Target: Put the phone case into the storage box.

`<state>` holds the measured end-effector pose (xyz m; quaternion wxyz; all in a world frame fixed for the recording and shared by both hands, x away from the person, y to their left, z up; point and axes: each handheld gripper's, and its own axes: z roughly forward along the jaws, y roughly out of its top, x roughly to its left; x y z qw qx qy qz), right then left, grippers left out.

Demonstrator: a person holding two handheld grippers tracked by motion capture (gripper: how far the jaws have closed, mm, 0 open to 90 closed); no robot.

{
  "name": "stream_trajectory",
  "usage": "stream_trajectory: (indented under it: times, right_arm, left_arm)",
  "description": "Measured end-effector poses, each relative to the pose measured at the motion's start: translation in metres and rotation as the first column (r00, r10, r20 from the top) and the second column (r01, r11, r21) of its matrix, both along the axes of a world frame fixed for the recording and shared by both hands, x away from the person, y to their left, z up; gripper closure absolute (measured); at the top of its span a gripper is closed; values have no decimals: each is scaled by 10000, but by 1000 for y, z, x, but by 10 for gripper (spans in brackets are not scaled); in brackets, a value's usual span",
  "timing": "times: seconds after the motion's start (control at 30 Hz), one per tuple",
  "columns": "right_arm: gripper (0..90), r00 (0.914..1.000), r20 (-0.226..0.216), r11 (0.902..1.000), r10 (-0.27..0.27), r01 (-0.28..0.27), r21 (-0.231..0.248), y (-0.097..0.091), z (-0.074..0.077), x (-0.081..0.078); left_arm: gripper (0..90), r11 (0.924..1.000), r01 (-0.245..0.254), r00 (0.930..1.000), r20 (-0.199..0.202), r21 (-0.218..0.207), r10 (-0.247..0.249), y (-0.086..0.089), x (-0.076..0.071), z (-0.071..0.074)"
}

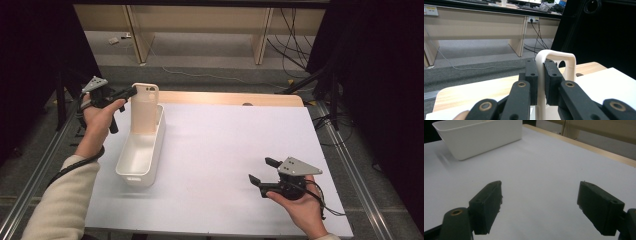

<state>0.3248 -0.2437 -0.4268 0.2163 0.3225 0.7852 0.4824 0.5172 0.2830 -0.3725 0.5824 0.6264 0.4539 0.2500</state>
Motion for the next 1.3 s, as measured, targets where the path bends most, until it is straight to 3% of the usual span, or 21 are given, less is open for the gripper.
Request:
stream_trajectory:
  times: [0.13,0.3,0.5,0.6,1.07,1.1,1.17,1.3]
  right_arm:
    - [213,9998,-199,10000,2,-1,23,-1,1,-1]
    - [213,9999,140,9999,-6,3,163,-2,-1,-1]
    - [213,9999,-123,9998,-26,28,219,-3,-1,-3]
    - [213,9999,82,9997,-62,60,233,-2,-2,-2]
    - [213,10000,-49,9999,-36,37,145,-4,-1,-3]
    - [214,9998,-201,9998,-37,40,174,-4,-1,-3]
    - [214,10000,-9,9998,-67,67,189,-4,-1,-2]
    - [213,9998,-198,9998,-37,41,196,-4,-1,-3]
  left_arm:
    - [826,10000,-5,10000,-17,-4,5,-1,2,-1]
    - [826,10000,0,10000,-3,-3,0,-2,4,-2]
    - [826,10000,-45,9999,-97,58,45,-3,7,-3]
    - [826,10000,-58,9999,-117,57,59,-2,8,-5]
    - [826,9999,-63,9997,-251,125,66,-1,13,-11]
    - [826,9998,-48,9997,-254,187,53,-2,13,-11]
    - [826,9998,-5,9996,-269,218,11,-3,14,-11]
    - [825,9996,-12,9995,-303,298,21,-4,15,-12]
